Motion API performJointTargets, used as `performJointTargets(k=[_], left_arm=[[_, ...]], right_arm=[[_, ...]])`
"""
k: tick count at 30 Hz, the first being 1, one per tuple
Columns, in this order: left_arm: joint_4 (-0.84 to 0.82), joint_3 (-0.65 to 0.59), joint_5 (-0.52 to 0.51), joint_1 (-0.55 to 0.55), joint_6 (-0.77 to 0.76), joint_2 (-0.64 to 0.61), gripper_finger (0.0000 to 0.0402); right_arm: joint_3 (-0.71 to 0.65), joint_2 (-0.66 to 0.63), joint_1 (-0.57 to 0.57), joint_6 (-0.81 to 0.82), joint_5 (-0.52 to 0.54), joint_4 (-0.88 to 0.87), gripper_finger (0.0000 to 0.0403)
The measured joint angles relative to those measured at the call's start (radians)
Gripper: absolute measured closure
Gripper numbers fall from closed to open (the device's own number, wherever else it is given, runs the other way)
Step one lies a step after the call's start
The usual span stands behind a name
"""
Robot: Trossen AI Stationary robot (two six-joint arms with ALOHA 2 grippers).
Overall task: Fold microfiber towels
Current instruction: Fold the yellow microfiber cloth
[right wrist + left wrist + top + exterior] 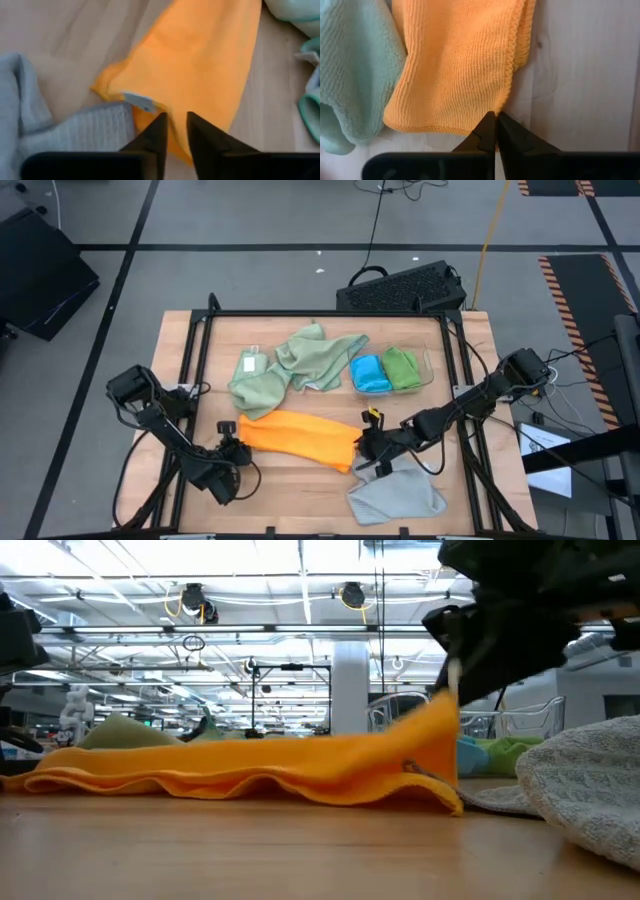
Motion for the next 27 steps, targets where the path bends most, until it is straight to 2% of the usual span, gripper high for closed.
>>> performJointTargets(k=[5,9,17,19,23,27], left_arm=[[0.004,0.0,0.0,-0.006,-0.028,0.0,0.0397],[0.006,0.0,-0.007,-0.006,-0.045,0.0,0.0392],[0.012,-0.001,-0.042,-0.006,-0.084,0.0,0.0392],[0.016,-0.001,-0.05,-0.006,-0.105,0.0,0.0395],[0.015,-0.001,-0.054,-0.007,-0.133,0.0,0.0395],[0.018,-0.001,-0.057,-0.007,-0.14,0.0,0.0395]], right_arm=[[0.0,0.0,0.076,0.003,0.054,-0.04,0.0262],[0.0,0.003,0.13,0.006,-0.004,0.014,0.023],[0.001,0.134,0.143,0.051,-0.031,0.329,0.0247],[0.001,0.183,0.15,0.037,-0.008,0.364,0.0248],[0.001,0.243,0.173,-0.007,0.117,0.377,0.0244],[0.001,0.277,0.159,0.017,0.127,0.38,0.0245]])
